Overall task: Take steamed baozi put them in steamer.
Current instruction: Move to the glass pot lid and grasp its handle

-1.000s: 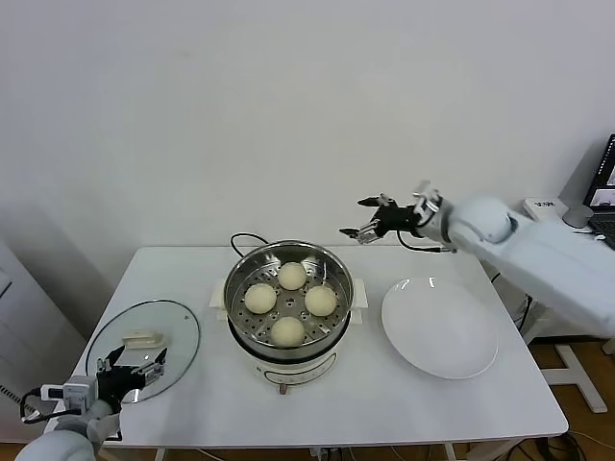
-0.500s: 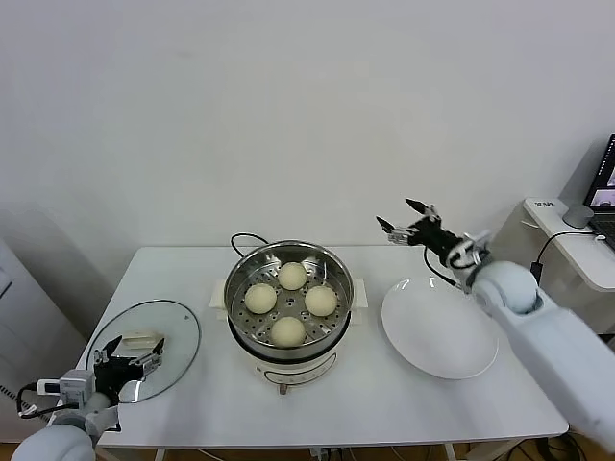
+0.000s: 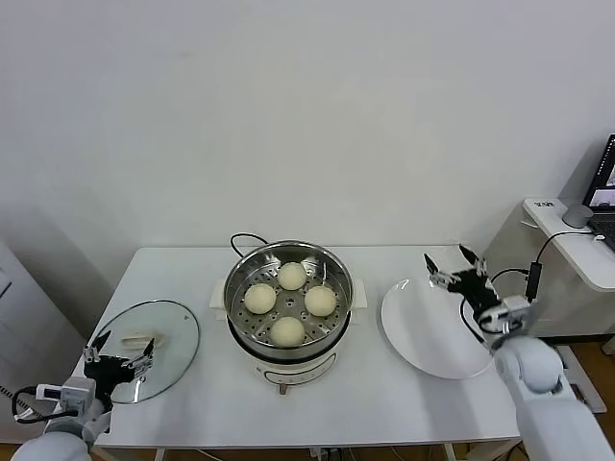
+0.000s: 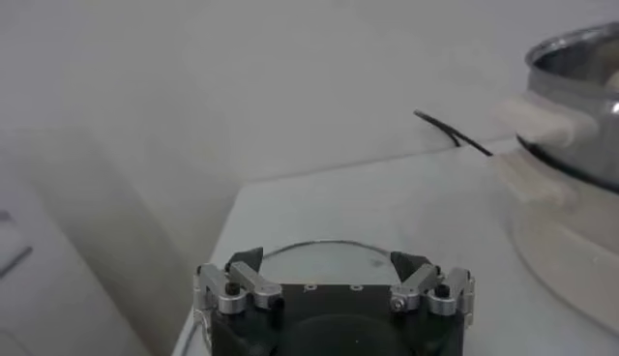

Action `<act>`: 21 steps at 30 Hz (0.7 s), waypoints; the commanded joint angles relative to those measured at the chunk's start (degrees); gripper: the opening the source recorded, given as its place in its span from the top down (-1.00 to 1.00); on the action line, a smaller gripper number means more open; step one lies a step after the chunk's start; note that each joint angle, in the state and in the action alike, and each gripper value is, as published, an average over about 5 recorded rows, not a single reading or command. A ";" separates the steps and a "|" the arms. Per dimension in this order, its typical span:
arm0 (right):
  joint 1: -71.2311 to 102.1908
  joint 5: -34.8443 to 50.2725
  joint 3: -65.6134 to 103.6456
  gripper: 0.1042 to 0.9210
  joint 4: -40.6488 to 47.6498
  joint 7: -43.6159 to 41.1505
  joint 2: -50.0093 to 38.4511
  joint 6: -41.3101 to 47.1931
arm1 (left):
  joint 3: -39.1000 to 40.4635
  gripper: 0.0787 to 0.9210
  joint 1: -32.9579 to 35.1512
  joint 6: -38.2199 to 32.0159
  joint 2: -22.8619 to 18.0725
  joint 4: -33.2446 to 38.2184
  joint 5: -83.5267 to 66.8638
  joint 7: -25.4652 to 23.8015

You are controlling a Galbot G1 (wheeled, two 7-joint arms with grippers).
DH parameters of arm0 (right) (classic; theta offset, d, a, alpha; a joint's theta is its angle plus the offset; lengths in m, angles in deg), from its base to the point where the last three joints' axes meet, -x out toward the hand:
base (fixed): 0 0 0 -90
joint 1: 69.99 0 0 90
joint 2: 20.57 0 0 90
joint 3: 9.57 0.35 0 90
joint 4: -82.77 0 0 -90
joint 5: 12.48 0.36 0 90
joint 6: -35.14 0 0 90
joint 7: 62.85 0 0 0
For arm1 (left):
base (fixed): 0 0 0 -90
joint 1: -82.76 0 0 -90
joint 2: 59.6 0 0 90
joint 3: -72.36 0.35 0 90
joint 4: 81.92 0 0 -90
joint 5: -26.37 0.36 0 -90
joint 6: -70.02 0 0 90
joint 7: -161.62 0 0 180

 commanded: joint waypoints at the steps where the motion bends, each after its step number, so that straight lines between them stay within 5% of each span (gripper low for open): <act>1: 7.99 -7.73 8.42 -0.76 1.30 -1.20 8.58 -1.88 | -0.29 -0.77 0.79 -12.56 -0.96 -7.48 40.37 -2.82; 13: 7.96 -9.86 8.33 -0.76 2.74 -1.89 11.26 -2.92 | -4.38 -0.77 -2.29 -28.50 -6.02 -19.43 84.80 2.78; 21: 7.26 -10.46 8.18 -0.76 3.13 -2.18 11.50 -2.80 | -5.47 -0.77 -4.41 -32.52 -8.10 -24.01 97.90 7.21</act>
